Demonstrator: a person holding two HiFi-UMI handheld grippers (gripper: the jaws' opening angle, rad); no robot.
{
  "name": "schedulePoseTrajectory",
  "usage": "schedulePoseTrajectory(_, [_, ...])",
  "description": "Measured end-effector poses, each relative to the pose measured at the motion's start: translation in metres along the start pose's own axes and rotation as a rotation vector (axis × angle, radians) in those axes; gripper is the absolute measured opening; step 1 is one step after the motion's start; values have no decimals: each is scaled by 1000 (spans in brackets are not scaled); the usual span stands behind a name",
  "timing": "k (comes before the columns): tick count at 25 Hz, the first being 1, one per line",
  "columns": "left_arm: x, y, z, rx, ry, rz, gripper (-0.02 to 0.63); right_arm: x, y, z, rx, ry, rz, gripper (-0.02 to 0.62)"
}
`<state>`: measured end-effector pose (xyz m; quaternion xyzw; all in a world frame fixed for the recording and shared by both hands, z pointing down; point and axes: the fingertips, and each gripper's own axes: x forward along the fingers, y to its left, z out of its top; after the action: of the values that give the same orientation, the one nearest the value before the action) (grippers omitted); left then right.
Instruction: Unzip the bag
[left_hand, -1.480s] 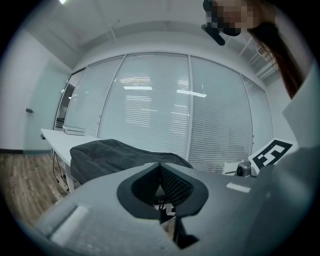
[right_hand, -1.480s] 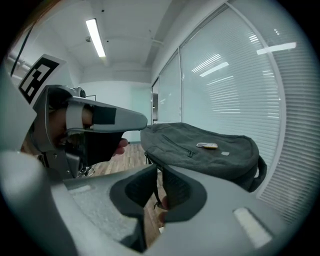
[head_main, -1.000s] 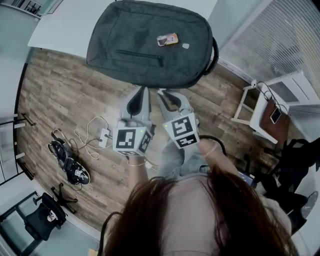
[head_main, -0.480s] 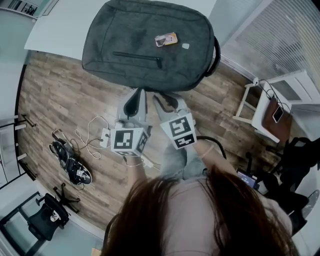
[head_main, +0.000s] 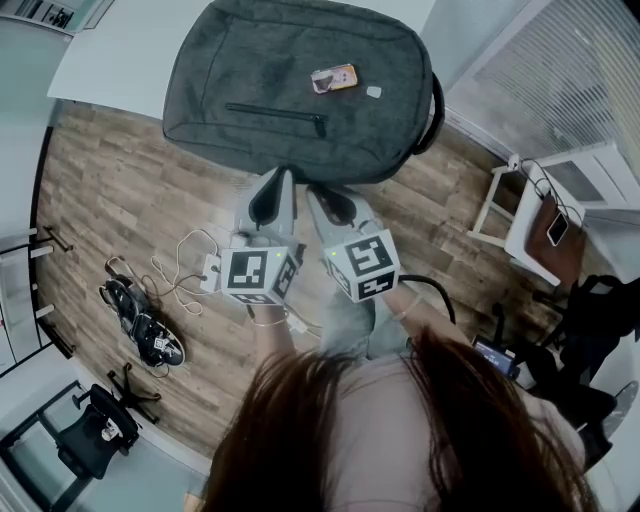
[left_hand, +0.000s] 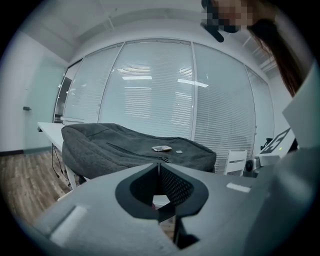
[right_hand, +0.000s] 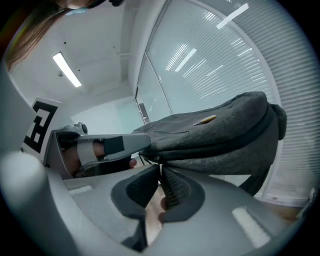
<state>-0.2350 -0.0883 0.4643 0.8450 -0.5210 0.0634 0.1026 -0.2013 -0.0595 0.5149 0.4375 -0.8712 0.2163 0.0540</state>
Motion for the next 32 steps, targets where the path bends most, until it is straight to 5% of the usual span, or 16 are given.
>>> schedulePoseTrajectory(15, [12, 6, -17, -42, 122, 42, 9, -15, -1, -1, -222, 17, -100, 9])
schedulePoseTrajectory(32, [11, 8, -20, -95, 119, 66, 9, -33, -18, -2, -221, 36, -209, 8])
